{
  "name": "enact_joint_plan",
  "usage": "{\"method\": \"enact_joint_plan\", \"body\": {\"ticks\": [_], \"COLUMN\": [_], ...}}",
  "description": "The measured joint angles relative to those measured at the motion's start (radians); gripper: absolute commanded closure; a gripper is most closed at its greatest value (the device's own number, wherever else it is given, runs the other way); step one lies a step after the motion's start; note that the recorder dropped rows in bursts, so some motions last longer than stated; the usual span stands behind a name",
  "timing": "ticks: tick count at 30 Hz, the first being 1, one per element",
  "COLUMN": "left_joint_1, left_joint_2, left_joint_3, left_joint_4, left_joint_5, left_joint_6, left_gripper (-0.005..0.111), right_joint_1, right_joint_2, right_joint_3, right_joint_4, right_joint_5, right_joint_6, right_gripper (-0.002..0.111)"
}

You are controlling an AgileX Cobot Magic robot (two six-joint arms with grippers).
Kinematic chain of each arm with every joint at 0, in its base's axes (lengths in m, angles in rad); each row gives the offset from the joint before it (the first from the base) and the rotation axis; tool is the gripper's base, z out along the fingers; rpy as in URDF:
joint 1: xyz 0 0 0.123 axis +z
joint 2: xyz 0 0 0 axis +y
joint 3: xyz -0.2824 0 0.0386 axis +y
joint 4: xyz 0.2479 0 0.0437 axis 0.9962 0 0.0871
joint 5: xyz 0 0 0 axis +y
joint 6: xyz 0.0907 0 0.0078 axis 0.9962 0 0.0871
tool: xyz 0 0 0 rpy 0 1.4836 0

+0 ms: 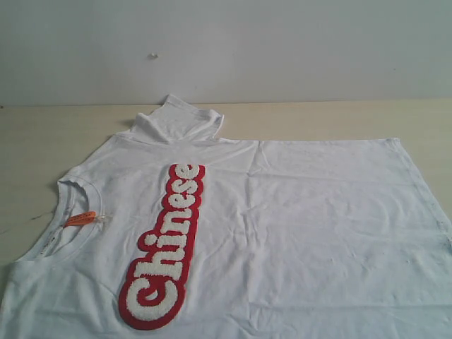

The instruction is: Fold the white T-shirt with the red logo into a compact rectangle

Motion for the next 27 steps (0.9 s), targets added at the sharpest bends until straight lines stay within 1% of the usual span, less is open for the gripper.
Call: {"method": "enact_joint_plan", "body": {"ticks": [1,4,8,11,13,16,19,22,27], "left_joint_1": [0.0,0.0,0.0,0.0,0.0,0.0,0.0,0.0,0.0], "left_joint_2": [0.0,0.0,0.008,0.062,0.109,0.2,0.301,0.425,0.618], "left_joint_3": [0.0,0.0,-0.042,-0.091,-0.126,-0.167,-0.203,-0.254,-0.353], "left_joint_4": [0.0,0.026,0.067,0.099,0.149,0.308,0.556,0.785,1.019], "left_joint_5": [-0.021,-0.081,-0.096,-0.102,-0.1,-0.1,-0.126,-0.19,-0.275], "left_joint_6": [-0.026,-0.086,-0.155,-0.19,-0.239,-0.384,-0.573,-0.752,-0.934], "left_gripper": [0.107,0.107,0.107,0.107,0.107,0.107,0.107,0.107,0.107], "right_joint_1": [0.0,0.0,0.0,0.0,0.0,0.0,0.0,0.0,0.0], "right_joint_2": [0.0,0.0,0.016,0.064,0.107,0.193,0.279,0.374,0.503], "right_joint_3": [0.0,-0.013,-0.058,-0.108,-0.143,-0.199,-0.252,-0.312,-0.375], "right_joint_4": [0.0,-0.002,-0.002,-0.002,-0.002,-0.037,-0.109,-0.172,-0.245], "right_joint_5": [-0.006,-0.006,-0.007,-0.01,-0.012,-0.014,-0.004,0.058,0.158], "right_joint_6": [0.01,0.027,0.033,0.033,0.033,0.034,0.042,0.049,0.052], "right_gripper": [0.108,0.108,0.108,0.108,0.108,0.108,0.108,0.108,0.108]}}
